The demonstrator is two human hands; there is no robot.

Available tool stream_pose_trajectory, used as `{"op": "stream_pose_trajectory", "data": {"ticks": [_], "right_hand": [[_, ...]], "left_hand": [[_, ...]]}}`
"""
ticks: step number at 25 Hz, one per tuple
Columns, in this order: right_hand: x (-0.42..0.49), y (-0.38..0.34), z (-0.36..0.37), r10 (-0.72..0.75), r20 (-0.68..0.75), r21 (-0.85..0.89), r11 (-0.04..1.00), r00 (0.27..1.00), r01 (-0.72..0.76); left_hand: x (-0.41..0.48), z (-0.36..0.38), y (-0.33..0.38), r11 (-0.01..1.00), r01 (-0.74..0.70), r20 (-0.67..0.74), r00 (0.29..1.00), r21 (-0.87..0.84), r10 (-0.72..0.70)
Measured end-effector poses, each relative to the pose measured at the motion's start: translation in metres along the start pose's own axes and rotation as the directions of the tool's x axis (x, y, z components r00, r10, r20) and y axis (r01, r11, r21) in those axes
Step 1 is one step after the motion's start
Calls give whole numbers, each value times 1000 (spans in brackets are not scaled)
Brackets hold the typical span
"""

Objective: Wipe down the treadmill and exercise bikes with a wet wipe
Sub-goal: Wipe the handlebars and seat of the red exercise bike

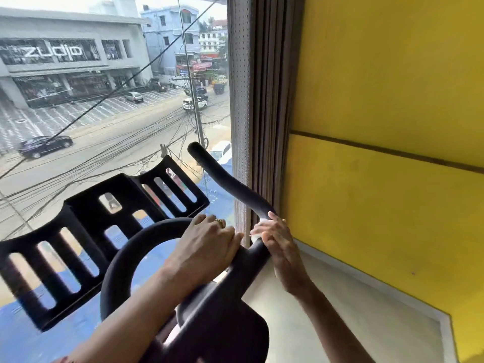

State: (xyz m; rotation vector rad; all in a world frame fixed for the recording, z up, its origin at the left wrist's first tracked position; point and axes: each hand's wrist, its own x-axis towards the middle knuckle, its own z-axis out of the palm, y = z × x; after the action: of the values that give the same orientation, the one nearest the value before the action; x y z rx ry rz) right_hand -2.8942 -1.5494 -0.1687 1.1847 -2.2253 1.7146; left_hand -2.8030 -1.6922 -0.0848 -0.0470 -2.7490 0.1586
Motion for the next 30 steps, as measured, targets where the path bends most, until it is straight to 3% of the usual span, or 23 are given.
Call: {"op": "stream_pose_trajectory", "data": {"ticks": [4, 9, 11, 16, 18, 21, 27, 30], "right_hand": [[-33, -12, 12, -125, 0, 35, 992, 992, 125], [13, 16, -9, 120, -40, 161, 980, 992, -112], [-3, 0, 1, 16, -63, 95, 995, 998, -10], [-14, 0, -7, -169, 124, 19, 986, 978, 168], [16, 23, -27, -94, 238, 57, 995, 967, 83], [66, 40, -41, 2, 354, 16, 1000, 935, -8], [174, -15, 10, -277, 178, -118, 947, 944, 300], [231, -39, 62, -332, 342, -186, 893, 879, 410]], "left_hand": [[1, 4, -2, 999, -47, -74, 996, 2, 47], [0, 3, -1, 999, -28, -107, 994, 35, 32], [-1, 3, -1, 998, -44, -75, 996, 33, 46], [1, 4, -5, 999, -53, 17, 998, -8, 53], [6, -7, -9, 1000, -31, 106, 994, 0, 31], [21, -23, -38, 997, 45, 86, 995, 64, -50], [62, -28, -109, 930, 352, 53, 932, 109, -359], [64, -12, -118, 893, 447, 74, 890, 60, -450]]}}
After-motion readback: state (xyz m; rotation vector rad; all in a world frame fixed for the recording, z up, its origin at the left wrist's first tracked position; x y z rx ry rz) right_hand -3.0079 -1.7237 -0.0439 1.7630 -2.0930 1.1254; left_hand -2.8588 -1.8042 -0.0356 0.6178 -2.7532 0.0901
